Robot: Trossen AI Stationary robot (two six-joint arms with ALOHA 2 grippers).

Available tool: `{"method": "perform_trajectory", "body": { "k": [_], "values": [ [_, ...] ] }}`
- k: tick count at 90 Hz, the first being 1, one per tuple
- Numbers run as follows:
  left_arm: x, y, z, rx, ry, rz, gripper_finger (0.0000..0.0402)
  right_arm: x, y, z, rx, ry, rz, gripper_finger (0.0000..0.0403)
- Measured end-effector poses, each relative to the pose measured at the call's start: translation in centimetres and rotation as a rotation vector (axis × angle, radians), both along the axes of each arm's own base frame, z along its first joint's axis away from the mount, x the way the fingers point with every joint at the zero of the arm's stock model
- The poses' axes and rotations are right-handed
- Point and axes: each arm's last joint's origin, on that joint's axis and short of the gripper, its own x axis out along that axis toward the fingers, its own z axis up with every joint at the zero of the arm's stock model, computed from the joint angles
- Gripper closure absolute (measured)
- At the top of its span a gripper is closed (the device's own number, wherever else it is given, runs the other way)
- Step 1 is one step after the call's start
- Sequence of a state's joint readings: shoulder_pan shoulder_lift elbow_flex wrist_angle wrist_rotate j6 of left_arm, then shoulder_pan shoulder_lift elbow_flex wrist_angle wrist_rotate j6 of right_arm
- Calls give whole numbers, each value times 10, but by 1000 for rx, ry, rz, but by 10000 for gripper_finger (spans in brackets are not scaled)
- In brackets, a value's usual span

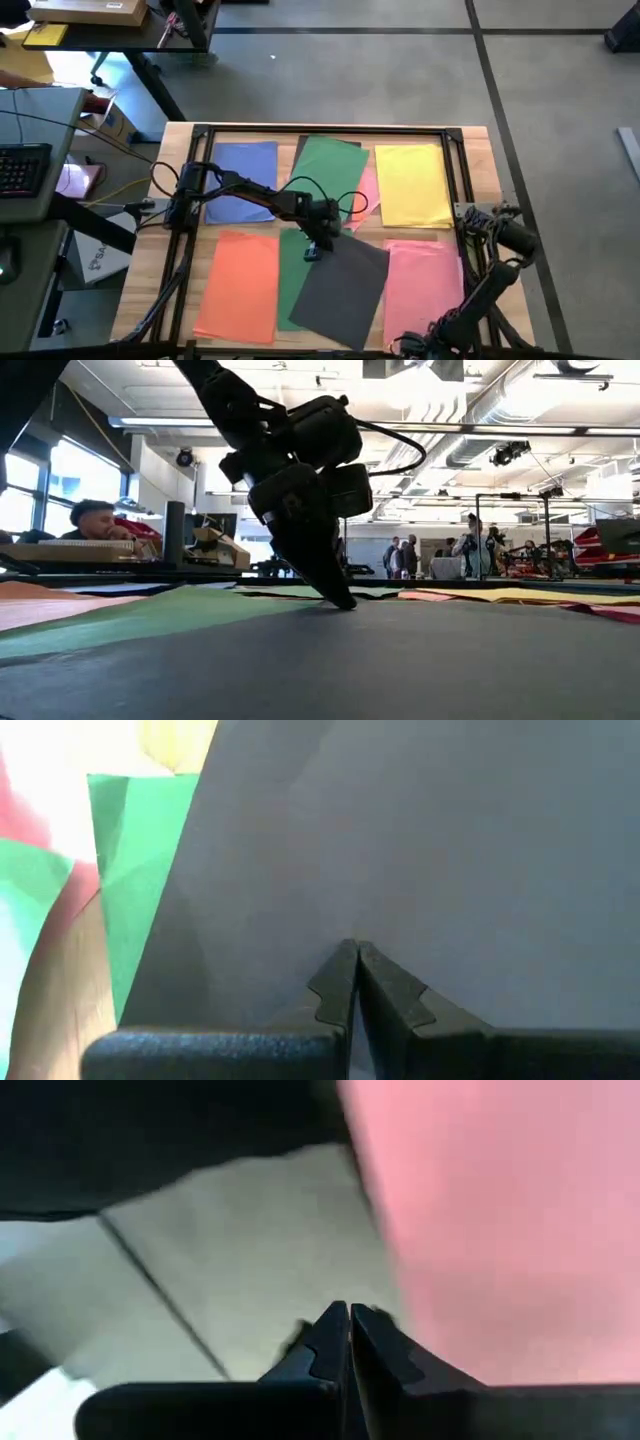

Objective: Organize paper
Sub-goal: Stack the top pink paper on the bottom pink paper

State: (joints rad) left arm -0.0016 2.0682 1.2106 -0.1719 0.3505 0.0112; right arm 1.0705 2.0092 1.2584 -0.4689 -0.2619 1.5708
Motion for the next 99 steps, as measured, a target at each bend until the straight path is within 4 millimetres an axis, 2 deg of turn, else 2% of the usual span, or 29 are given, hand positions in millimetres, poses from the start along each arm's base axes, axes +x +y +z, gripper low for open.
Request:
{"method": "perform_trajectory", "body": {
  "k": [24,46,79,99],
  "values": [
    [0,0,0,0,-2,0,401,-16,-3,-1,-90,76,10,403],
    [0,0,0,-1,-2,-1,401,-19,-7,0,-120,123,23,403],
    [-6,-9,6,29,46,9,401,-20,-15,0,-219,83,51,403],
    [-8,-15,11,34,54,16,401,-23,-13,-1,-203,81,59,403]
  ]
}}
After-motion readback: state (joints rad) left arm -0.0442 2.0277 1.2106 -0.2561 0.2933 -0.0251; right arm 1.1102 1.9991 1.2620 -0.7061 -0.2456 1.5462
